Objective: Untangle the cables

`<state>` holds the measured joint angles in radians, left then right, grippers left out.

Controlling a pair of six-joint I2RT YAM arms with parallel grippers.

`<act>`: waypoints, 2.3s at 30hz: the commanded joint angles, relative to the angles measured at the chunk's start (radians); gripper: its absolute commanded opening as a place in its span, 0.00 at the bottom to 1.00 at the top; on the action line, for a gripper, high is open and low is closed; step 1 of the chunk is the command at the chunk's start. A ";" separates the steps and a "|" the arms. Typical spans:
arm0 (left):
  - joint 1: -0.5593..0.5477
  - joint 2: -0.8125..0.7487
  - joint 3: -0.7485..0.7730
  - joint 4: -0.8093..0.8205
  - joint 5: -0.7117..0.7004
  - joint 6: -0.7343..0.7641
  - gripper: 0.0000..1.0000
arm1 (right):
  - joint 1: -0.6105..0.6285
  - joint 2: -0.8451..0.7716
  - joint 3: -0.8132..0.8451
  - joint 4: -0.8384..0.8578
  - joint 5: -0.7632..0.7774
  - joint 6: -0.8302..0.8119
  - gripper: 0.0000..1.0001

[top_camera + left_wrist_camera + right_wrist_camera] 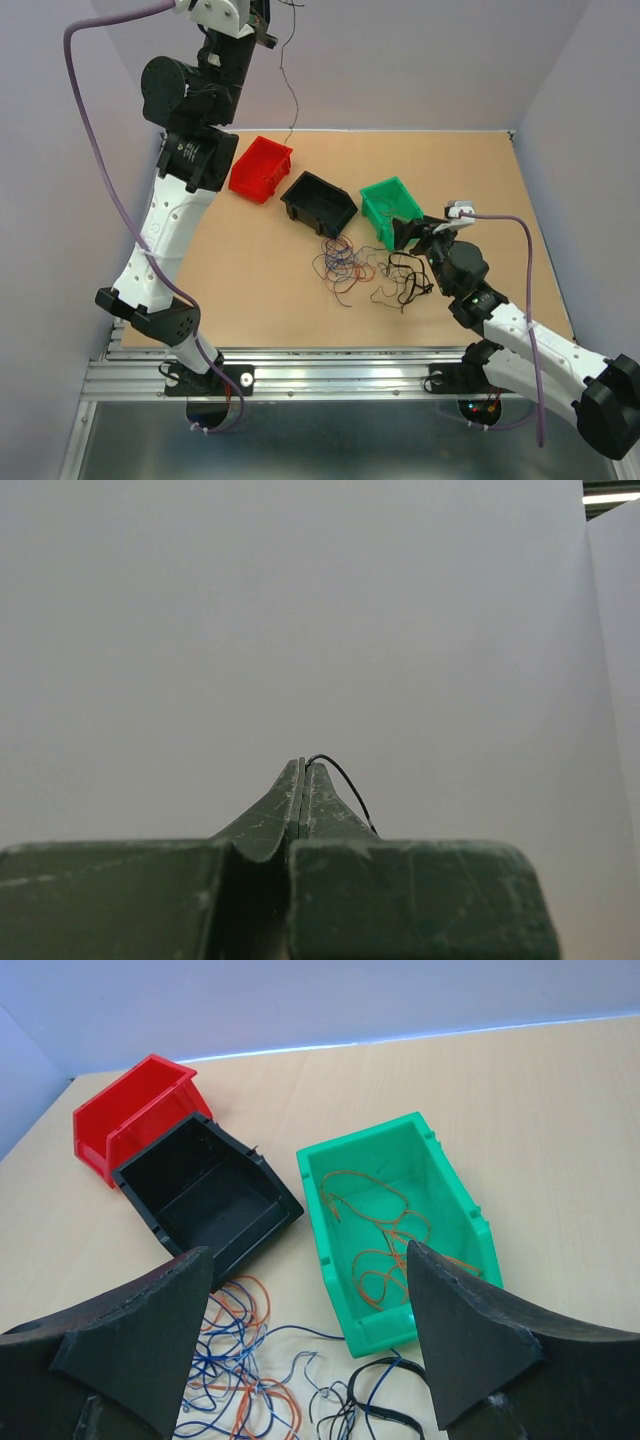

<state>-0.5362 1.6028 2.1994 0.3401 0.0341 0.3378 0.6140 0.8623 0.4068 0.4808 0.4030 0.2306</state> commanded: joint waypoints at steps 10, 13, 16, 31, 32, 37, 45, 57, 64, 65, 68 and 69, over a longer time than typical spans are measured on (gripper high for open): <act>-0.028 0.057 -0.044 0.109 -0.025 0.060 0.00 | -0.002 -0.031 0.003 0.053 0.000 -0.019 0.83; -0.028 0.069 -0.088 0.112 -0.025 0.041 0.00 | -0.003 -0.042 -0.003 0.053 0.005 -0.023 0.83; -0.030 0.071 -0.162 0.123 -0.025 0.029 0.00 | -0.003 -0.052 -0.006 0.051 0.003 -0.025 0.83; -0.031 -0.084 -0.740 0.353 -0.080 0.046 0.00 | -0.002 -0.075 -0.014 0.045 -0.007 -0.024 0.83; -0.030 -0.095 -0.762 0.375 -0.088 0.049 0.00 | -0.003 -0.074 -0.013 0.044 -0.004 -0.022 0.83; -0.027 -0.171 -0.868 0.434 -0.092 0.047 0.00 | -0.002 -0.068 -0.011 0.044 -0.003 -0.024 0.83; -0.022 -0.213 -0.798 0.432 -0.157 0.084 0.00 | -0.002 -0.039 0.003 0.044 -0.016 -0.014 0.83; -0.024 -0.169 -0.563 0.309 -0.088 0.043 0.00 | -0.003 0.390 0.269 0.202 -0.490 -0.255 1.00; -0.024 -0.170 -0.552 0.295 -0.074 0.043 0.00 | -0.003 0.786 0.575 0.358 -0.625 -0.304 1.00; -0.024 -0.170 -0.546 0.293 -0.071 0.041 0.00 | -0.003 0.829 0.611 0.386 -0.635 -0.283 1.00; -0.022 -0.185 -0.544 0.283 -0.066 0.033 0.00 | -0.005 0.943 0.752 0.476 -0.705 -0.237 1.00; -0.024 -0.188 -0.544 0.280 -0.059 0.029 0.00 | -0.005 1.008 0.788 0.490 -0.781 -0.234 1.00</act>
<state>-0.5610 1.4513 1.6165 0.5869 -0.0483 0.3824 0.6098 1.7470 1.0092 0.7818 -0.1894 -0.0296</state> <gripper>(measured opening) 0.018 0.999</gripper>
